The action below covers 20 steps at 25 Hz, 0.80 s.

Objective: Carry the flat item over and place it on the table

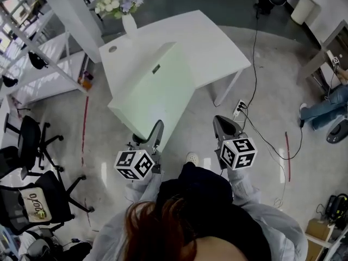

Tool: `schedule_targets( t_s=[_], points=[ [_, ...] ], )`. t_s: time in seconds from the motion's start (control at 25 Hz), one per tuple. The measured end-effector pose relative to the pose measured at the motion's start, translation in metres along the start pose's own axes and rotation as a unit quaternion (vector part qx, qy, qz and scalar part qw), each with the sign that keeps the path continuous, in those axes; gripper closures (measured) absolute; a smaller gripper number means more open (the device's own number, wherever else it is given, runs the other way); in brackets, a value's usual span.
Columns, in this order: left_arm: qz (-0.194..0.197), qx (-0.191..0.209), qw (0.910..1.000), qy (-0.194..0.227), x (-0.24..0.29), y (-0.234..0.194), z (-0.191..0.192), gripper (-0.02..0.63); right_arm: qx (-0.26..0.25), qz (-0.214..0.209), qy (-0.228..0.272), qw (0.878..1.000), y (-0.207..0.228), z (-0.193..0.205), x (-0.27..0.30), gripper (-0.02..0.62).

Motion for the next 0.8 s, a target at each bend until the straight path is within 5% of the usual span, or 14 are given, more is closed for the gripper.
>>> schedule_targets(
  t_s=[0.8],
  points=[
    [-0.016, -0.024, 0.9995, 0.012, 0.109, -0.022, -0.009, 0.341, 0.024, -0.033, -0.004, 0.999, 0.067, -0.045, 0.09, 0.583]
  ],
)
Point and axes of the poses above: the fingertips, and each gripper's own axes: x forward along the fingers, y to its right, z out of its underside, the point moved 8 cm from there along -x, backward along the fingers, and after that the axes turned 15 degrees about z, right-handed, at the moved point
